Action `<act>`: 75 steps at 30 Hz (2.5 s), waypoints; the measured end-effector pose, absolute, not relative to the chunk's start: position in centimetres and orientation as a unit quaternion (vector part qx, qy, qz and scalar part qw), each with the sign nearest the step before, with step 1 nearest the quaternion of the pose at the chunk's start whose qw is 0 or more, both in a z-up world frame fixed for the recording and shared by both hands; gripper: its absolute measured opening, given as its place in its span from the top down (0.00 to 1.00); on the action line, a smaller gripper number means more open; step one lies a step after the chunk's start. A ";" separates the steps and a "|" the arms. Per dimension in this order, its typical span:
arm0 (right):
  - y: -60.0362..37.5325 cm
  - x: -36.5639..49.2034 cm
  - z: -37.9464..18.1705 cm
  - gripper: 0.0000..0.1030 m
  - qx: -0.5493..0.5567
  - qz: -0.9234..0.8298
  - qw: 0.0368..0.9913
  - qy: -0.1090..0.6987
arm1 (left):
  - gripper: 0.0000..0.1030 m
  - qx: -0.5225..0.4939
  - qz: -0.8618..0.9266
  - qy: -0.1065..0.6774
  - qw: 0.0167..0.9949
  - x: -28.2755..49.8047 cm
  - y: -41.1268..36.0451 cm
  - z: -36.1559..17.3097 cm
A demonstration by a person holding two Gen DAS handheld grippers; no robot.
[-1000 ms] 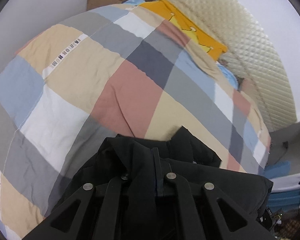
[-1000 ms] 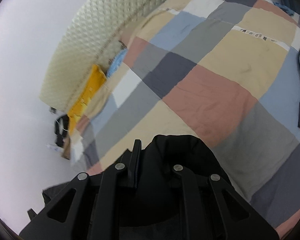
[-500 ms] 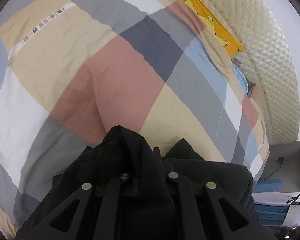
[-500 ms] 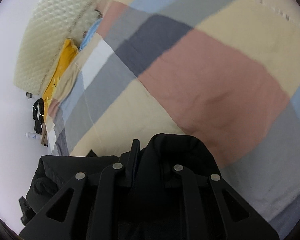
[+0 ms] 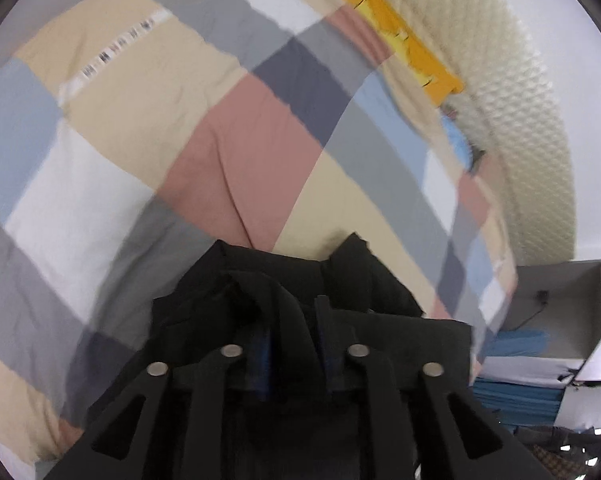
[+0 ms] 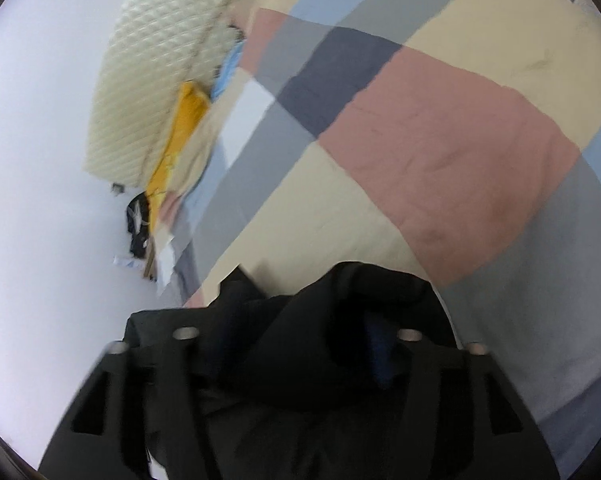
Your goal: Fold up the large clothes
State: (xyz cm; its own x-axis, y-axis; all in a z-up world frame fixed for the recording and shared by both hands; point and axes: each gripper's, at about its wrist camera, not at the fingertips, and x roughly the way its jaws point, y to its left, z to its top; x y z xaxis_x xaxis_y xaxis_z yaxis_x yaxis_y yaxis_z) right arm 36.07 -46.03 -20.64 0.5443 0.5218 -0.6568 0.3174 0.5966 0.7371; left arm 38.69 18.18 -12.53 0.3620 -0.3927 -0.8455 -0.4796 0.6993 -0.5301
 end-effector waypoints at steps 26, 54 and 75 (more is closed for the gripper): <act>-23.9 26.9 -14.6 0.23 0.017 0.116 0.928 0.354 | 0.46 -0.093 -0.047 0.460 0.882 33.8 0.9 -13.1; -19.7 38.4 -21.9 0.21 0.008 0.086 0.935 0.344 | 0.44 -0.020 -0.019 0.360 0.933 42.1 -1.5 -22.3; -20.9 38.8 -21.4 0.20 0.031 0.112 0.923 0.367 | 0.44 0.019 -0.024 0.373 0.927 40.7 -0.8 -21.2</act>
